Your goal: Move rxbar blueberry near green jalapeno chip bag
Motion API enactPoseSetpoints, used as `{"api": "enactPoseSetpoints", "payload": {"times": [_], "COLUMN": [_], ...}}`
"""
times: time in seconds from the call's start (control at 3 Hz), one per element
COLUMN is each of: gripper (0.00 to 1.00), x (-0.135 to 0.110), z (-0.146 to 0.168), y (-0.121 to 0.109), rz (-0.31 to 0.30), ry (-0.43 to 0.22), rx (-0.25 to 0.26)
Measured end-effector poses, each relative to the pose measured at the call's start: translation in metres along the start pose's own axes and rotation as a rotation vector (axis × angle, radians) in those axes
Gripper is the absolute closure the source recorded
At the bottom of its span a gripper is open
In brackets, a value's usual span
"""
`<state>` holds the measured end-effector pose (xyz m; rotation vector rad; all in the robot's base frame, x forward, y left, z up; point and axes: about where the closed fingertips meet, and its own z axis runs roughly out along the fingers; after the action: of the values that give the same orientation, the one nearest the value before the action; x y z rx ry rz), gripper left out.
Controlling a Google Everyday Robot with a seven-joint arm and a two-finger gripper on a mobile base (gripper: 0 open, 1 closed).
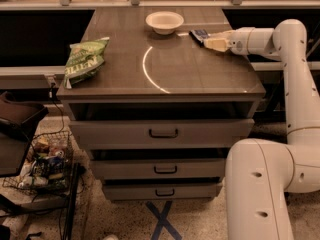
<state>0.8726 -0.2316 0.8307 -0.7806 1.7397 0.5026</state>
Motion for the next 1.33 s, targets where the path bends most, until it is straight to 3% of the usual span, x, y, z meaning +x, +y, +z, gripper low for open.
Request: {"api": "enactPoseSetpoints", "payload": {"times": [1.0, 1.33], "gripper": [1.0, 1.0], "x": [-0.001, -0.077], "z": [0.0, -0.077], "y": [0.0, -0.019], "rz": [0.0, -0.047], "ry": [-0.001, -0.088], "rx": [0.001, 0.102]}}
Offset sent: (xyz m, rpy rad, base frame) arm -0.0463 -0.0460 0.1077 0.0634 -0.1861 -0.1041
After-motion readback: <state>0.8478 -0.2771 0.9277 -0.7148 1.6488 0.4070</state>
